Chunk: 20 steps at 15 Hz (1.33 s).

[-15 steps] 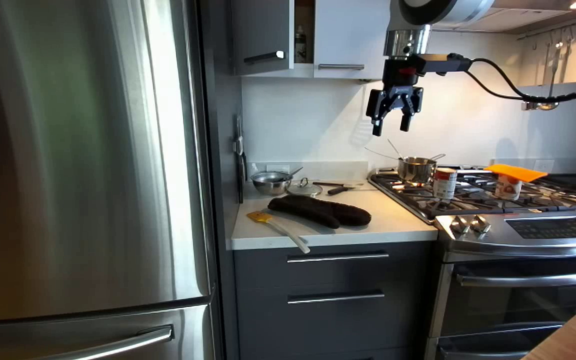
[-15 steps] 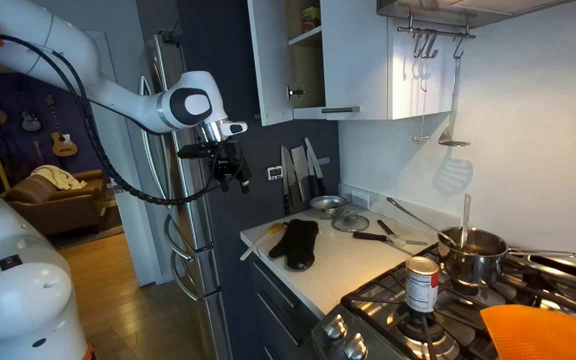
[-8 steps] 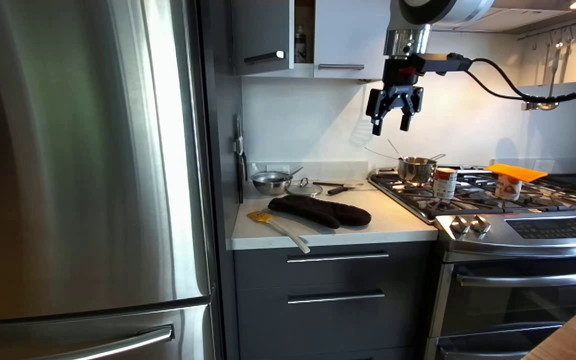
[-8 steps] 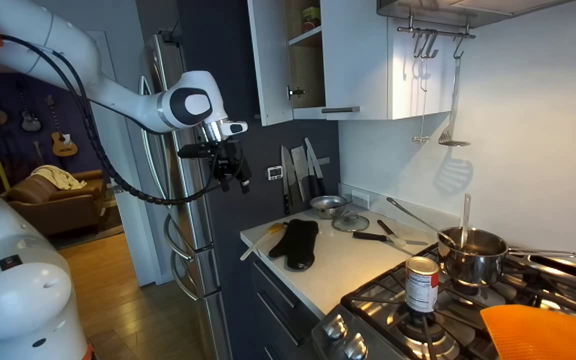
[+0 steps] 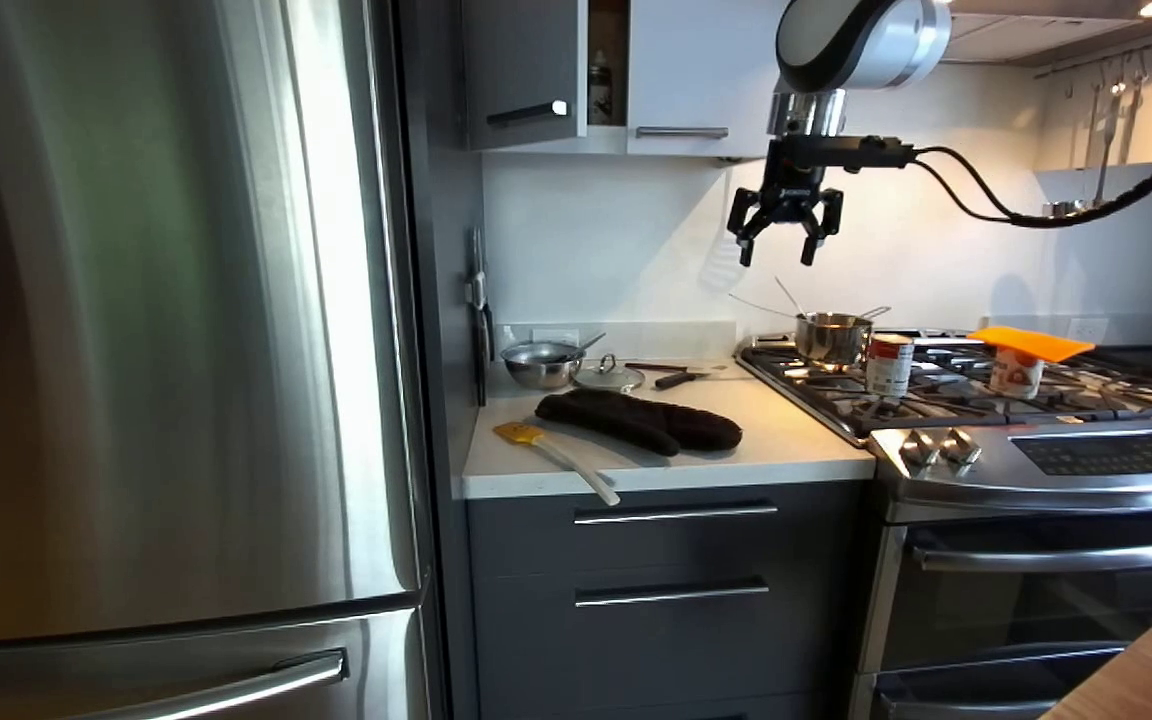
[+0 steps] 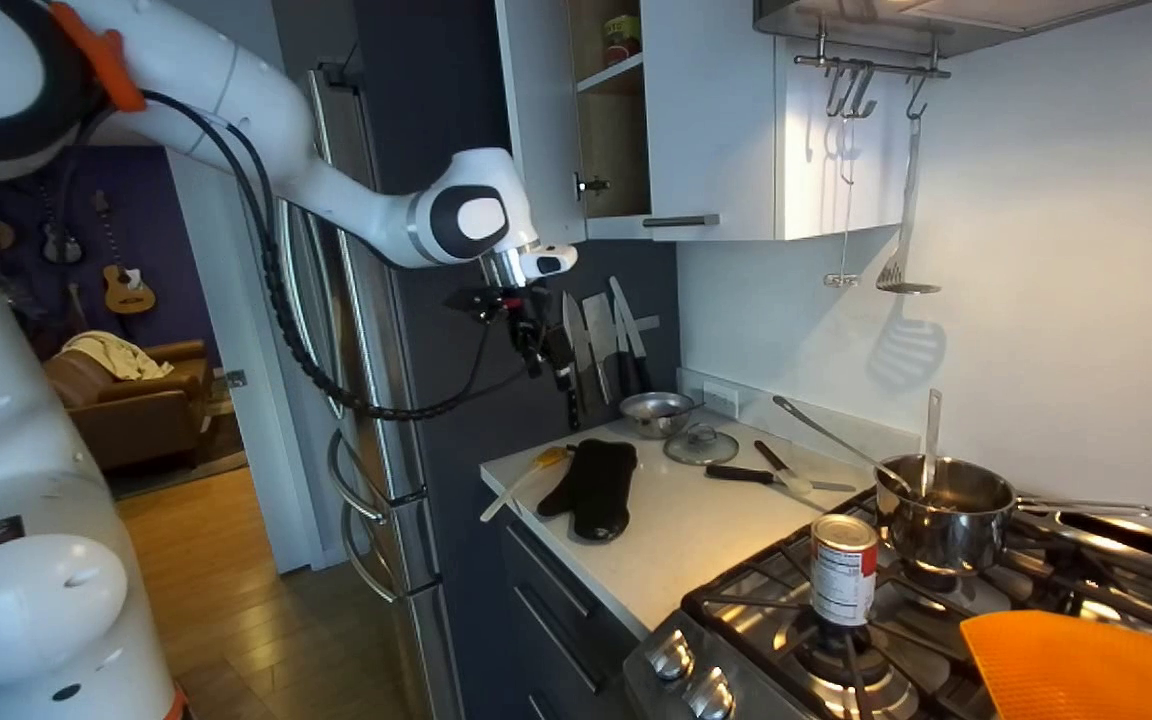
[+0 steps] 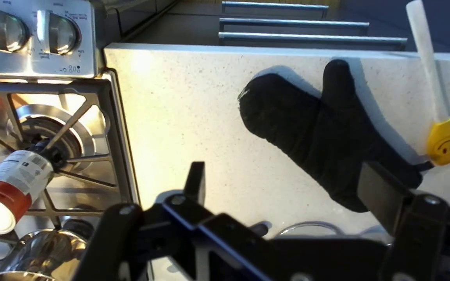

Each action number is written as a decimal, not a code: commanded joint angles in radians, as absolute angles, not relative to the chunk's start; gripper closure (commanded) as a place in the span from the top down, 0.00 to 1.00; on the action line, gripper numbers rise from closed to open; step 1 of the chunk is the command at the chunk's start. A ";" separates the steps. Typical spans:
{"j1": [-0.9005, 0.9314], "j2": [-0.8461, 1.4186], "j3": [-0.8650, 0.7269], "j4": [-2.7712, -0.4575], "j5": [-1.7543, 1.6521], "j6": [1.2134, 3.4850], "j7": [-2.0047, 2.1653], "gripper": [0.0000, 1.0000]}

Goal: Move the straight spatula to the front right side of the counter

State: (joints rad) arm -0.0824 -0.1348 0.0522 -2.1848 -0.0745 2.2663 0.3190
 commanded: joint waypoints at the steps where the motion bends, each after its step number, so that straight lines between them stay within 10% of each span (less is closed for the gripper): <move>1: -0.082 0.075 0.020 -2.007 -0.078 2.295 0.451 1.00; 20: 0.151 0.687 -0.187 -1.373 -0.309 2.284 0.863 1.00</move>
